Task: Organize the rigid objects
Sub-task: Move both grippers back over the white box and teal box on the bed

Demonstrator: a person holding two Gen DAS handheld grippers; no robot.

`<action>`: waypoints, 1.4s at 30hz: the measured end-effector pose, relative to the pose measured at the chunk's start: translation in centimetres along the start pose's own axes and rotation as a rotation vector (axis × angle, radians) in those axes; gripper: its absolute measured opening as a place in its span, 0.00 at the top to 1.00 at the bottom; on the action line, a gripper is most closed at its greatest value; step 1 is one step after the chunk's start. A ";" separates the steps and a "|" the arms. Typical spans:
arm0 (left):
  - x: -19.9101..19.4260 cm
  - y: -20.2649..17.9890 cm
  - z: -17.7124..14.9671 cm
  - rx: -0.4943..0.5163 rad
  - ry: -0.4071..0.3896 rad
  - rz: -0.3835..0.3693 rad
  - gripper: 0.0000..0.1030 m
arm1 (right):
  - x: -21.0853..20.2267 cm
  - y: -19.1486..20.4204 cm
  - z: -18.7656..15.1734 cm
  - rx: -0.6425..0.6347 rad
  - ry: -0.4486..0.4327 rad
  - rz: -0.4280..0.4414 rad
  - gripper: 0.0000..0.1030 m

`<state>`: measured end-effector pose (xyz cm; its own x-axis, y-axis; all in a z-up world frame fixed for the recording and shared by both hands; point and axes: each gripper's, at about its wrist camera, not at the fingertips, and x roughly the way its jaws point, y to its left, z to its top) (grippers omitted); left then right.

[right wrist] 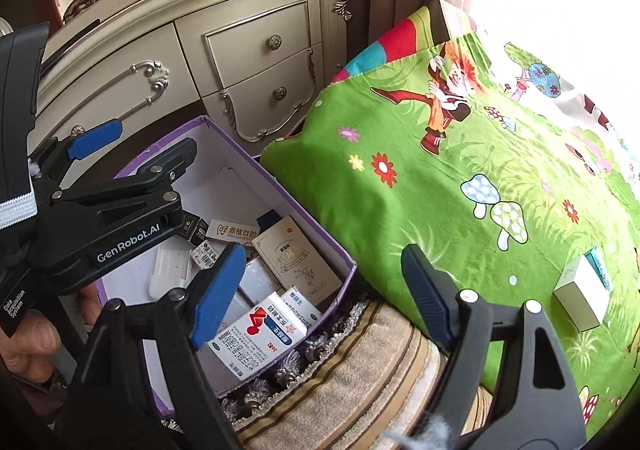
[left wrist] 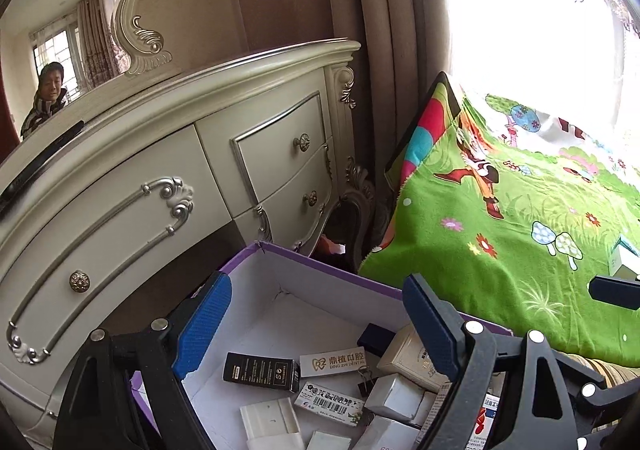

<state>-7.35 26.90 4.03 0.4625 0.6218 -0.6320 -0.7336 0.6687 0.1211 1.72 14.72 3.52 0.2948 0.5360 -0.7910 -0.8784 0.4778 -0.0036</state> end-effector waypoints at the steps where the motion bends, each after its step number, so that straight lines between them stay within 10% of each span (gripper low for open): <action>1: -0.3 -0.3 0.1 0.000 -0.008 -0.014 0.14 | -0.5 -0.2 -0.2 -0.005 -0.013 -0.021 0.16; 12: -3.2 -3.9 0.8 -0.006 -0.018 -0.319 0.14 | -4.6 -5.5 -2.2 0.098 -0.102 -0.114 0.12; 42: -5.7 -16.2 1.7 0.139 0.012 -0.473 0.15 | -10.3 -20.1 -10.0 0.391 -0.123 -0.169 0.12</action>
<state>2.74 13.26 7.01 0.7224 0.2331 -0.6511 -0.3713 0.9250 -0.0809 12.58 -7.36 5.65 0.4851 0.4955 -0.7205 -0.6126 0.7806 0.1244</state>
